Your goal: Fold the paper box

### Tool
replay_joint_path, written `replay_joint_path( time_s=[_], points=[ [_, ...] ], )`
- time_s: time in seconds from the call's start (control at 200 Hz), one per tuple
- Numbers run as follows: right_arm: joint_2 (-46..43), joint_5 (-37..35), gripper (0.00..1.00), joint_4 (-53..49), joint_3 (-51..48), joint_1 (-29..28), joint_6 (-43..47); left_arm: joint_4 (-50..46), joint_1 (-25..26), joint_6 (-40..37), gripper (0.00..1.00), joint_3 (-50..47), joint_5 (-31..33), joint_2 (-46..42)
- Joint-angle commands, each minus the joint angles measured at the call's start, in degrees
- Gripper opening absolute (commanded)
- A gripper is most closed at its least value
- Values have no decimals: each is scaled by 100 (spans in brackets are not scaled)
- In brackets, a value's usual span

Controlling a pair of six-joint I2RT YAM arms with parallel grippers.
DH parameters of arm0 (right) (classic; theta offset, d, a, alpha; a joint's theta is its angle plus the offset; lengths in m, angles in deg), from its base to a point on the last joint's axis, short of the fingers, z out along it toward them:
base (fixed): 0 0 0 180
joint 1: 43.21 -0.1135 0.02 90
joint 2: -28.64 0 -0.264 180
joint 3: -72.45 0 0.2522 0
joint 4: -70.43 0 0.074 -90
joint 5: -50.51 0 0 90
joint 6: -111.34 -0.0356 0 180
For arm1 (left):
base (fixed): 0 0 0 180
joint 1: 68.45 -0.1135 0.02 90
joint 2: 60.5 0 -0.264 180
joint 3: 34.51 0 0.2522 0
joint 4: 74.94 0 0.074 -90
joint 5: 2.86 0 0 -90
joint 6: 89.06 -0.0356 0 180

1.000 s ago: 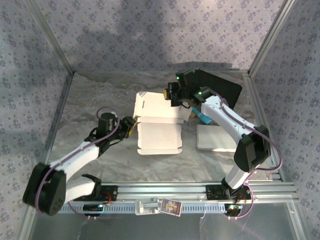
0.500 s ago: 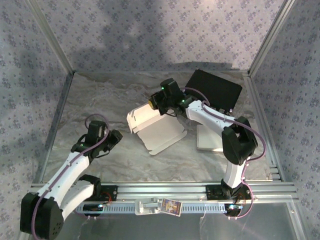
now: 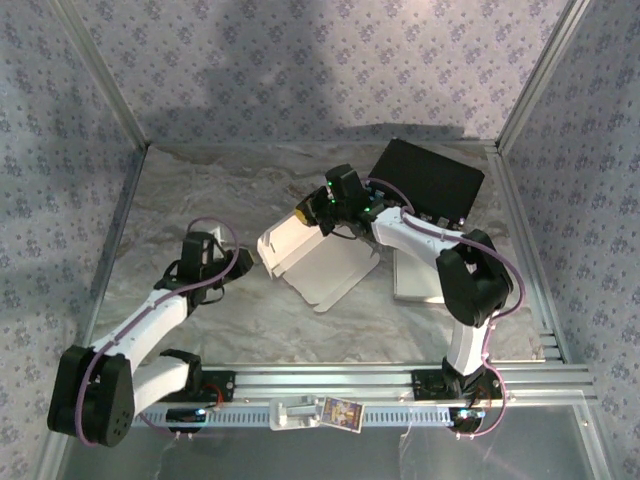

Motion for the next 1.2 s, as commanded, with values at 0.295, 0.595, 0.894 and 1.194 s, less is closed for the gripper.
replay_joint_path(
  time_s=[0.295, 0.595, 0.894, 1.194],
  points=[
    [245, 371, 0, 633, -38, 45, -205, 1072, 587, -1450, 40, -277, -325, 66],
    [228, 487, 0, 1096, -263, -19, -193, 1121, 619, -1706, 41, 77, -340, 606],
    [330, 654, 0, 2179, -1032, -12, -193, 1126, 631, -1858, 40, 282, -261, 959],
    [445, 711, 0, 3335, -1576, 15, 48, 1065, 684, -1841, 39, 320, -48, 1055]
  ],
)
